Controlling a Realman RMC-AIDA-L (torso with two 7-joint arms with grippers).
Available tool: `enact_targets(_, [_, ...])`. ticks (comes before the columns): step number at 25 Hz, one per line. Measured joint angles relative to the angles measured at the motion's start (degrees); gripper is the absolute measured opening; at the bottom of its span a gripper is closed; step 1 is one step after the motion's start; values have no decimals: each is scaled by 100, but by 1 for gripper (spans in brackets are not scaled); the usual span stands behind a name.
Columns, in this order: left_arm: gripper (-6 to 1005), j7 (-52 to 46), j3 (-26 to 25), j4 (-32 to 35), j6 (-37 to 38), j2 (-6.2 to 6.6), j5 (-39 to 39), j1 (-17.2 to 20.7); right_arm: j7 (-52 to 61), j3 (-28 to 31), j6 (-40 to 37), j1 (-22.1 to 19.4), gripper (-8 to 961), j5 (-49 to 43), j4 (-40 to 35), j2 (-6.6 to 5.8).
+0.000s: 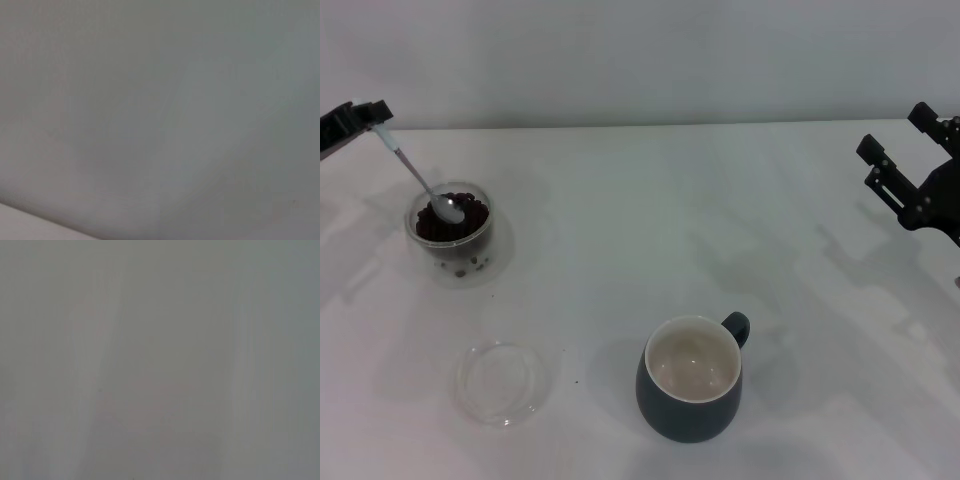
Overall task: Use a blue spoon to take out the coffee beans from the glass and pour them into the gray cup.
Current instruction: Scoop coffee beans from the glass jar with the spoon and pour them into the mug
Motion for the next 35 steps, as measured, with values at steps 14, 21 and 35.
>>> enact_targets(14, [127, -11, -26, 27, -318, -166, 228, -5, 2, 29, 220, 129, 704, 0, -2, 29])
enact_targets(21, [126, -236, -69, 12, -290, -268, 146, 58, -3, 31, 343, 218, 705, 0, -2, 33])
enact_targets(35, [126, -667, -442, 15, 21, -413, -449, 650, -8, 38, 509, 318, 704, 29, -2, 4])
